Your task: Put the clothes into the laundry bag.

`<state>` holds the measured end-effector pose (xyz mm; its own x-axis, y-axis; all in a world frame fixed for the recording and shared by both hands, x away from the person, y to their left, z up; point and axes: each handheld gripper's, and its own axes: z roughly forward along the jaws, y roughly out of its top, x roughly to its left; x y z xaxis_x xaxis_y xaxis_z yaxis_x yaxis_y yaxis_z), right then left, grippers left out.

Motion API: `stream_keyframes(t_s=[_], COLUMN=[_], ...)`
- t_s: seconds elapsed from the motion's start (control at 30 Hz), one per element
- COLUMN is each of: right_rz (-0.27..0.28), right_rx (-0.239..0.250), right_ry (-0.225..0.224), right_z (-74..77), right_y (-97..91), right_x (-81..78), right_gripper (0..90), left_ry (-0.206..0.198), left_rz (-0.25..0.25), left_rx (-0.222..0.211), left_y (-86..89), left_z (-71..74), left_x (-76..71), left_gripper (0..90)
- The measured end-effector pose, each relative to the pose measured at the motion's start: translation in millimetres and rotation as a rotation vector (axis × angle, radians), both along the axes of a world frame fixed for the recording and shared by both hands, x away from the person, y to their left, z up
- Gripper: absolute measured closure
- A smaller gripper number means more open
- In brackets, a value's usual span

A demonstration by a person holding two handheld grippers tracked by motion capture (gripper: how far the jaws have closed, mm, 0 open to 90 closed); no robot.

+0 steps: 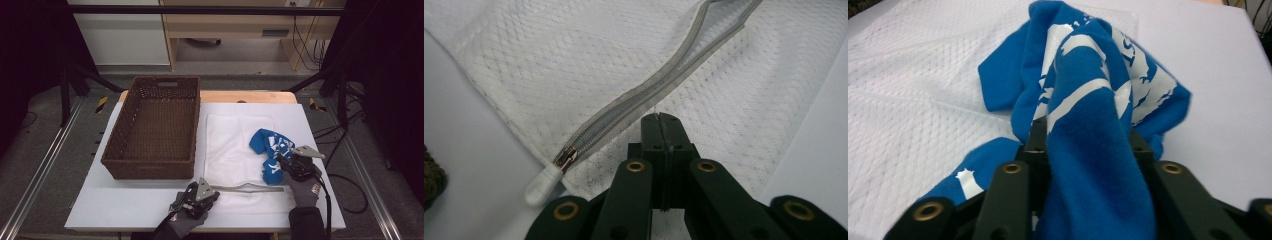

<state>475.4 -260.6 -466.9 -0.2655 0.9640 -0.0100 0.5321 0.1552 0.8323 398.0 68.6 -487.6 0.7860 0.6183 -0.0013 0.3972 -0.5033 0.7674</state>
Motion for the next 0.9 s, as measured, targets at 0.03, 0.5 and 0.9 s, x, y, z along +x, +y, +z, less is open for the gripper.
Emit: stream_keyframes(t_s=[0.03,0.5,0.9], right_rz=[-0.002,0.054,0.326], right_rx=[-0.004,0.024,0.059], right_ry=[-0.008,-0.194,-0.041], right_z=[-2.2,40.6,11.1], right_y=[2.6,-3.4,53.9], right_x=[2.3,-32.8,-56.7], right_gripper=[60.8,26.9,48.2], left_ry=[0.001,0.002,-0.004], left_rz=[0.000,0.013,-0.012], left_rx=[-0.002,-0.002,0.003], left_y=[0.2,-2.9,-14.2], left_z=[0.0,3.2,6.0], left_x=[0.2,0.1,-3.1], left_gripper=[89.9,90.0,90.0])
